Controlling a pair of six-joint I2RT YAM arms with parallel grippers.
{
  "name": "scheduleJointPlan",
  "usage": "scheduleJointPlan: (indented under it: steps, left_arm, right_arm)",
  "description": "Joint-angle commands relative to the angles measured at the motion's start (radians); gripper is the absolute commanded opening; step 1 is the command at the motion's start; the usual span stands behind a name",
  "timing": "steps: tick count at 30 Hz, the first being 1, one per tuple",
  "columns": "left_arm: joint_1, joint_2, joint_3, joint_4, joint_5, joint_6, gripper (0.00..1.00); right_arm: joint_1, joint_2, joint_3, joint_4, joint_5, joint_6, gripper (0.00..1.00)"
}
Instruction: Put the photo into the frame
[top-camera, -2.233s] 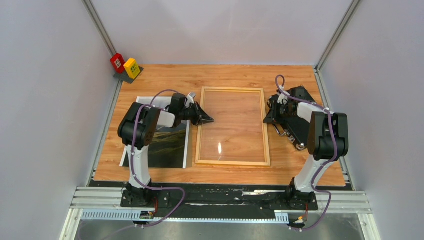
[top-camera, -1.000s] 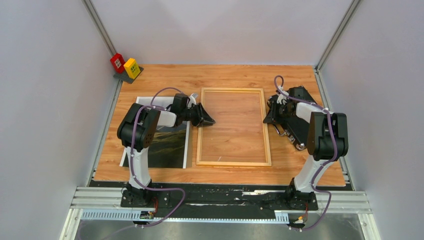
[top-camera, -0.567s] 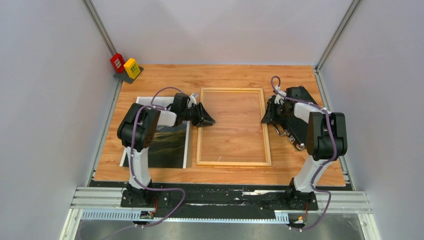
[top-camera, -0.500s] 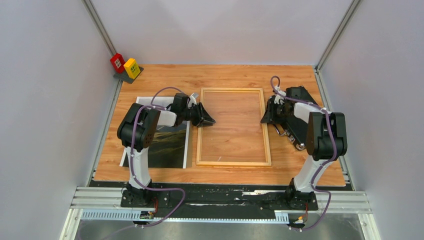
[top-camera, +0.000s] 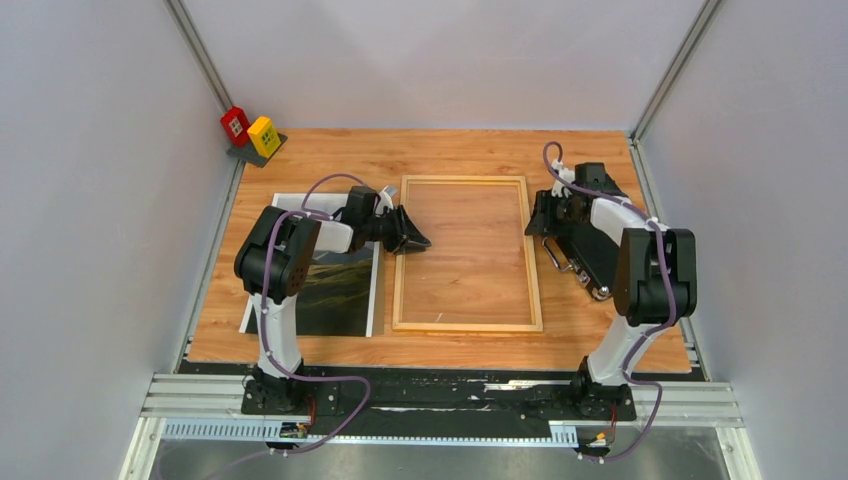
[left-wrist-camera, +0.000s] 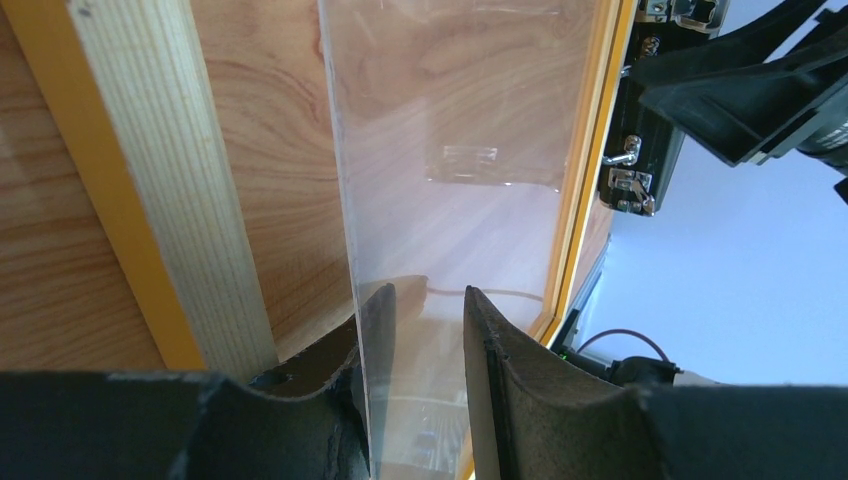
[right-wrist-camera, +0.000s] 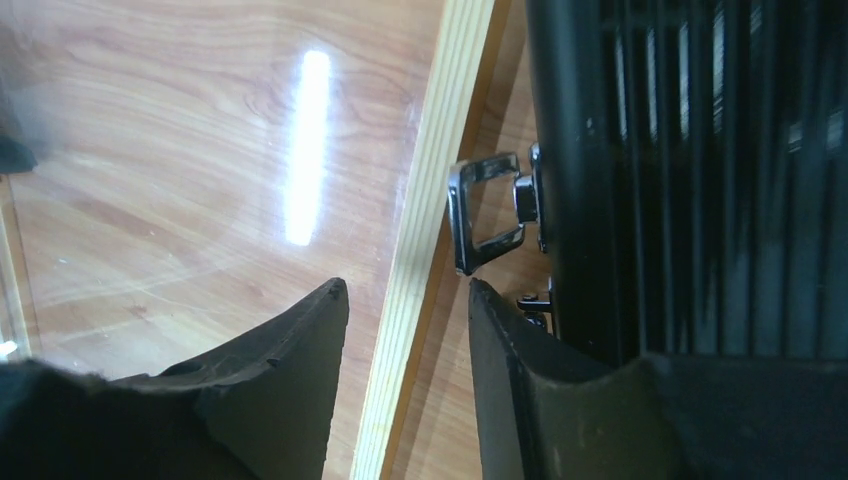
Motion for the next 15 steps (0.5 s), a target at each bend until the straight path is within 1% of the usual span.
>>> scheduleJointPlan:
  steps: [1,7,15]
  left_arm:
    - [-0.007,0.002,0.003,-0.046,-0.045,0.053,0.40]
    - [-0.007,0.005,0.004,-0.050,-0.044,0.055,0.40]
    - [-0.007,0.014,0.008,-0.049,-0.049,0.056,0.40]
  right_arm:
    - [0.021,-0.072,0.076,-0.015,0.034,-0.036,0.47]
    - [0.145,-0.061,0.140,-0.024,0.056,-0.058,0.47]
    - [0.314,0.043,0.228,-0.016,0.119,-0.110,0.47]
